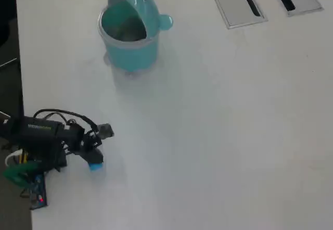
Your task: Grasp RGB lego blocks and put them in the bin one by one.
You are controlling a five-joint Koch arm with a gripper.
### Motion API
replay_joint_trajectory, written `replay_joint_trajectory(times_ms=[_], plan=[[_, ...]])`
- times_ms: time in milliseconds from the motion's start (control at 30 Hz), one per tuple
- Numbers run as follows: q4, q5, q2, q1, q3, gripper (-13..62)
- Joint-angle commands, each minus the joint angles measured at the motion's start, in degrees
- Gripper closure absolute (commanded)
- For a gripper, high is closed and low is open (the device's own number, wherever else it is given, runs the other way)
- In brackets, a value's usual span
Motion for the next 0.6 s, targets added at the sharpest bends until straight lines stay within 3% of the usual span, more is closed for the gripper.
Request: replay_joint_trajectory(times_ms=[0, 567], plan=[[-0.7, -2.0, 0.7, 2.0, -1.1, 15.5], [-6.9, -4.4, 4.8, 4.3, 14.1, 14.9]])
